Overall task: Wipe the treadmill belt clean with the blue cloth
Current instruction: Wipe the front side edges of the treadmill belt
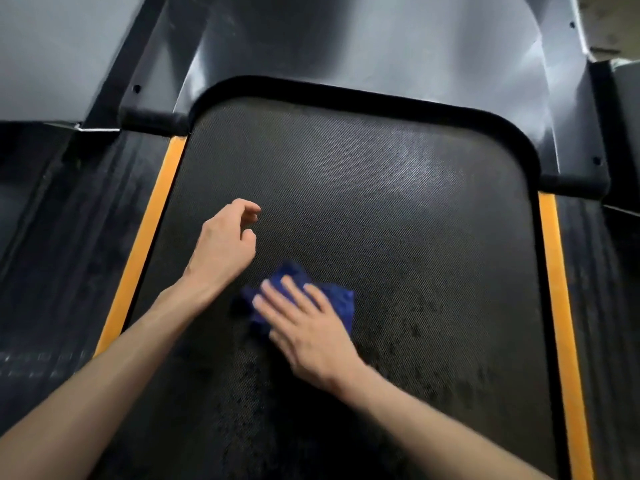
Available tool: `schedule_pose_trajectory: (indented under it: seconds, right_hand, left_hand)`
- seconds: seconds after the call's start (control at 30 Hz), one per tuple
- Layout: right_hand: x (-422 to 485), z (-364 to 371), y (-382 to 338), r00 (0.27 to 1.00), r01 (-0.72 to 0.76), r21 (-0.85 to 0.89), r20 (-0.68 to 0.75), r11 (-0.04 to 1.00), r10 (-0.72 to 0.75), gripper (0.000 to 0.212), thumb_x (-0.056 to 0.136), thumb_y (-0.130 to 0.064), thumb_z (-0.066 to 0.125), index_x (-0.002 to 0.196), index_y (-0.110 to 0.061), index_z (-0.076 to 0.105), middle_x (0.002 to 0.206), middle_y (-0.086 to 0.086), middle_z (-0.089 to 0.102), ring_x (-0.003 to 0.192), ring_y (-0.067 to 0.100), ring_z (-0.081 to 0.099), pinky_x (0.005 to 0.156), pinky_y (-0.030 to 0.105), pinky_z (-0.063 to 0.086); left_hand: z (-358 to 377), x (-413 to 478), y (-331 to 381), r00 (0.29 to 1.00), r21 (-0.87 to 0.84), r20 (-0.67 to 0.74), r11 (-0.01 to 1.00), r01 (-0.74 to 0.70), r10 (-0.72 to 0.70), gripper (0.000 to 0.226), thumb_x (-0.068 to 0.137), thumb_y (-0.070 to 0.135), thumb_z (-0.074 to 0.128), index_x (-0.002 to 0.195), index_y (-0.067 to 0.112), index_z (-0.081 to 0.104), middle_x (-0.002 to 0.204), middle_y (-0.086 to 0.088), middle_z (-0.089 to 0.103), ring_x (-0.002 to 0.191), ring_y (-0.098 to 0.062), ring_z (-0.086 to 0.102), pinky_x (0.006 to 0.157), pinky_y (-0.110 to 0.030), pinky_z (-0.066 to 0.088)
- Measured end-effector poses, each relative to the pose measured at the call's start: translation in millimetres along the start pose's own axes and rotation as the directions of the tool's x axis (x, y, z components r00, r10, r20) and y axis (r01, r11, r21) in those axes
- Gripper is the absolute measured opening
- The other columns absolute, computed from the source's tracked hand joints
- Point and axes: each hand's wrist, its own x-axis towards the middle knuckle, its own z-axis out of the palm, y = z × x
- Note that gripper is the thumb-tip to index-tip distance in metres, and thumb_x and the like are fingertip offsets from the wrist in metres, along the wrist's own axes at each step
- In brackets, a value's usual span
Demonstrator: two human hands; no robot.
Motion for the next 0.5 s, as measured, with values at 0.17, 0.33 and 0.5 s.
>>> schedule_pose_trajectory:
  seconds: [0.17, 0.33, 0.5]
  right_hand:
    - [-13.3, -9.3, 80.1, 0.997, -0.02, -0.111, -0.081, 0.994, 0.011, 0.047, 0.096, -0.036, 0.037, 0.141, -0.027, 0.043, 0.149, -0.006, 0.038, 0.138, 0.015, 0.034, 0.111, 0.034, 0.023]
    - [-15.0, -28.5, 141.2, 0.737, -0.649, -0.019, -0.264, 0.76, 0.622, 0.049, 0.095, -0.036, 0.031, 0.139, -0.021, 0.046, 0.147, 0.0, 0.041, 0.136, 0.021, 0.038, 0.108, 0.039, 0.025]
    - [11.4, 2.1, 23.5, 0.895, -0.405, -0.029, -0.219, 0.914, 0.39, 0.048, 0.093, -0.035, 0.035, 0.138, -0.024, 0.048, 0.147, -0.002, 0.041, 0.136, 0.022, 0.038, 0.105, 0.038, 0.025]
  left_hand:
    - [2.7, -10.6, 2.5, 0.998, -0.009, 0.038, 0.999, 0.045, -0.045, 0.037, 0.087, -0.002, 0.047, 0.12, 0.012, 0.055, 0.118, -0.003, 0.061, 0.112, -0.016, 0.055, 0.093, -0.019, 0.036]
    - [-6.6, -25.6, -6.9, 0.996, 0.061, 0.083, 0.998, 0.011, -0.016, 0.038, 0.087, -0.003, 0.046, 0.121, 0.012, 0.055, 0.12, -0.005, 0.06, 0.112, -0.016, 0.055, 0.095, -0.019, 0.034]
    - [-2.9, -30.2, -2.8, 0.998, 0.045, 0.047, 0.998, 0.037, -0.039, 0.039, 0.085, -0.005, 0.046, 0.119, 0.01, 0.056, 0.118, -0.007, 0.061, 0.111, -0.018, 0.056, 0.093, -0.017, 0.034]
